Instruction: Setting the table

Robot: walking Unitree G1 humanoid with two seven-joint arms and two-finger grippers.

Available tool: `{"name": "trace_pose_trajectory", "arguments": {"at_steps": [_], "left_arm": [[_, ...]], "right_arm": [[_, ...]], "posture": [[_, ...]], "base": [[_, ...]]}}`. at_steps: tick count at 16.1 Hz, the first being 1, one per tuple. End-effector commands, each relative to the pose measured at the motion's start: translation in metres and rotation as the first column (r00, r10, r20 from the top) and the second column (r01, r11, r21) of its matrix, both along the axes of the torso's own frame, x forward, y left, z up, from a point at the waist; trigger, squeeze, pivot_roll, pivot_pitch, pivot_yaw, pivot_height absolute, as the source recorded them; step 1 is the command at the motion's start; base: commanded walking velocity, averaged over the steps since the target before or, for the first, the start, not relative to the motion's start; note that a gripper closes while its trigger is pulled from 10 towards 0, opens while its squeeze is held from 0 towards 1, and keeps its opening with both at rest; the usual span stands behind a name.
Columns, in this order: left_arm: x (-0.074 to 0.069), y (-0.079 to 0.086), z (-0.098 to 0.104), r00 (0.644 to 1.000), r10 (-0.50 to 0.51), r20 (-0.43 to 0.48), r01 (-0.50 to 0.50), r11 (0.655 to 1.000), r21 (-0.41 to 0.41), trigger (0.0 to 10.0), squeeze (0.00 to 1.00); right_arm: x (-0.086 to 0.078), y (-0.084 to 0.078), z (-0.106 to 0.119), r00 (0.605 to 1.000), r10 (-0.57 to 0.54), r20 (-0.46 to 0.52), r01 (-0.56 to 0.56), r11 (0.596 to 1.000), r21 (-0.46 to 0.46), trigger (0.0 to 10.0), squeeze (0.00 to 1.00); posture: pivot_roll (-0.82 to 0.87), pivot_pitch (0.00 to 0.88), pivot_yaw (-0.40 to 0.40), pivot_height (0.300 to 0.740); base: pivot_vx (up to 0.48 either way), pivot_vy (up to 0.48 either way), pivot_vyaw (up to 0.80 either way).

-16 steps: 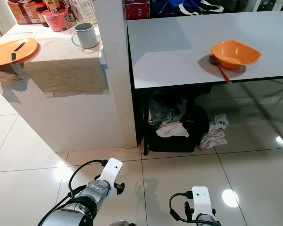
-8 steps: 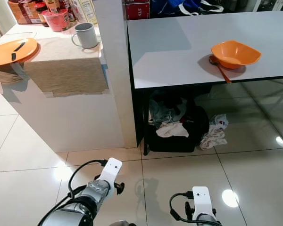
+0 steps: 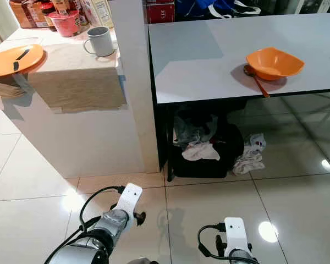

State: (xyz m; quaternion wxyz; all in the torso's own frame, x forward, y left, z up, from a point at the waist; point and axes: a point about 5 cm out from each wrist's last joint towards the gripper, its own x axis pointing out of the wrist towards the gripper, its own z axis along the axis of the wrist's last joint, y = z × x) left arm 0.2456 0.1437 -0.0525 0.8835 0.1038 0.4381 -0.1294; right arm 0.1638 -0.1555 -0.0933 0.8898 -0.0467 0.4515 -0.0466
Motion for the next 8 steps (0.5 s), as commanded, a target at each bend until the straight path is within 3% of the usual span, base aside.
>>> {"name": "trace_pose_trajectory", "arguments": {"at_steps": [1,2,4,5,6,7,8], "left_arm": [[0.004,-0.002,0.003,0.998,0.038,0.041,-0.036,0.998,-0.055,10.0,0.00],[0.005,-0.004,0.005,0.996,0.071,0.060,-0.065,0.993,-0.099,10.0,0.00],[0.036,0.006,0.032,0.979,0.082,0.189,-0.045,0.981,-0.191,10.0,0.00],[0.057,0.007,0.054,0.956,0.078,0.283,-0.007,0.970,-0.242,10.0,0.00],[0.061,0.005,0.058,0.949,0.080,0.304,0.000,0.967,-0.255,10.0,0.00],[0.072,-0.002,0.072,0.926,0.089,0.368,0.027,0.954,-0.298,10.0,0.00],[0.080,-0.008,0.083,0.906,0.081,0.415,0.060,0.947,-0.316,10.0,0.00]], "right_arm": [[0.002,0.002,0.002,0.999,-0.029,0.035,0.028,0.999,0.028,10.0,0.00],[0.004,0.003,0.003,0.997,-0.049,0.060,0.046,0.998,0.046,10.0,0.00],[0.007,0.002,0.005,0.993,-0.072,0.095,0.066,0.996,0.063,10.0,0.00],[0.019,-0.015,0.014,0.980,-0.093,0.176,0.083,0.995,0.063,10.0,0.00],[0.034,-0.040,0.027,0.957,-0.105,0.271,0.095,0.994,0.049,10.0,0.00],[0.061,-0.068,0.057,0.890,-0.102,0.445,0.097,0.995,0.033,10.0,0.00],[0.072,-0.066,0.067,0.860,-0.092,0.502,0.088,0.996,0.033,10.0,0.00]], "posture": [[0.00,0.000,0.066,0.740],[0.00,0.000,0.065,0.740],[0.00,0.000,0.065,0.740],[0.00,0.000,0.066,0.740],[0.00,0.000,0.065,0.740],[0.00,0.000,0.065,0.740],[0.00,0.000,0.064,0.740]], "base": [[0.000,0.000,0.00],[0.000,0.000,0.00],[0.000,0.000,0.00],[0.000,0.000,0.00],[0.000,0.000,0.00],[0.000,0.000,0.00],[0.000,0.000,0.00]]}}
